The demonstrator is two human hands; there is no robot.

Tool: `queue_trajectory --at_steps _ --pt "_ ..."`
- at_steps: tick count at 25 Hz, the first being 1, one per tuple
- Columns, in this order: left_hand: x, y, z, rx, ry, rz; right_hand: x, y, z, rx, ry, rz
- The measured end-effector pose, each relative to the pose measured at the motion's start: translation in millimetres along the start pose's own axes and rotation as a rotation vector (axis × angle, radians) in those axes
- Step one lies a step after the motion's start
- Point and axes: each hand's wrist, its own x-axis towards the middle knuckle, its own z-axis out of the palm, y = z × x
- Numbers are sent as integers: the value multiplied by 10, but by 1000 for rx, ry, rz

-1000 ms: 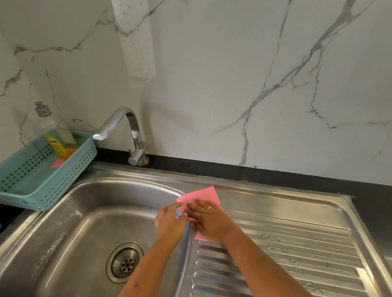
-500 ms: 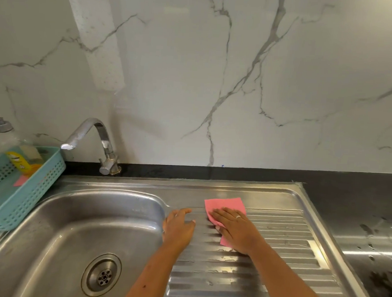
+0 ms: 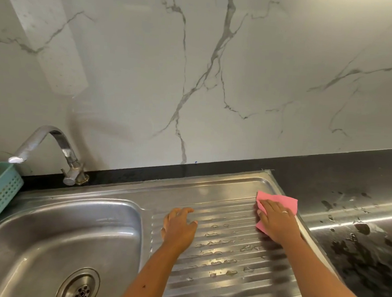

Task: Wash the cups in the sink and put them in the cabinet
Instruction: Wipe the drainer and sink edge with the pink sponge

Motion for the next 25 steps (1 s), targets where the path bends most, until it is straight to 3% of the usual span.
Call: queue_trajectory --at_steps 3,9,21,25 --pt "1 -40 -5 18 2 -24 -154 -163 174 10 67 106" --pt "-5 -234 -108 32 28 -102 -162 -444 190 52 -5 198" --pt "-307 -835 -658 -26 181 -265 -614 -2560 108 259 -120 -305" --pt "-417 -1051 -735 -9 207 -294 -747 -2908 68 115 -241 -564"
